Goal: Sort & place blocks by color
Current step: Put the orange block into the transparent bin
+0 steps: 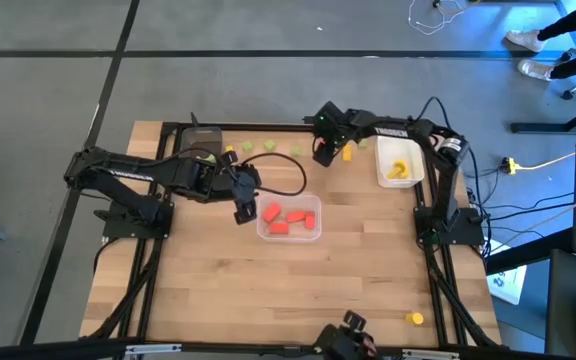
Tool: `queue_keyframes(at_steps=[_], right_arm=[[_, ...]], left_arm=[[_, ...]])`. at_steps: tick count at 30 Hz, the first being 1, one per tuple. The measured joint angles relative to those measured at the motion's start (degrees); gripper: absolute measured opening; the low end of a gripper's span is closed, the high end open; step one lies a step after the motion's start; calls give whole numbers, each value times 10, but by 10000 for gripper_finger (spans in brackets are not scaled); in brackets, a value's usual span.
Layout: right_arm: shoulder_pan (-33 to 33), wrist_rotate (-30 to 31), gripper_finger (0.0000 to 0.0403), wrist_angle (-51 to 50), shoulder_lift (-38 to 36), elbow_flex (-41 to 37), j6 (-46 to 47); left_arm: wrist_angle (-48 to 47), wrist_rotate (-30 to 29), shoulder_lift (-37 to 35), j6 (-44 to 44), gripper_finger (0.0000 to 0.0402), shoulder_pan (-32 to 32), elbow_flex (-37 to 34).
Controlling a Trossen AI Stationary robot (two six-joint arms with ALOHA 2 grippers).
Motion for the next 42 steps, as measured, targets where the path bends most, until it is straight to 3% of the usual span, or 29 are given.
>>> queue_keyframes(at_steps=[17, 21, 26, 31, 38, 42], right_arm=[[-25, 1, 163, 0, 44, 0, -43], [-25, 2, 121, 5, 46, 0, -58], [-26, 5, 32, 11, 45, 1, -34], [-25, 9, 32, 5, 43, 1, -24], [13, 14, 32, -112, 43, 53, -12], [56, 70, 32, -190, 43, 108, -12]], left_arm=[[-10, 0, 0, 16, 202, 0, 0], [-10, 0, 0, 16, 202, 0, 0], [-10, 0, 0, 12, 202, 0, 0], [-10, 0, 0, 11, 202, 0, 0], [-10, 0, 0, 11, 202, 0, 0], [-10, 0, 0, 10, 202, 0, 0]])
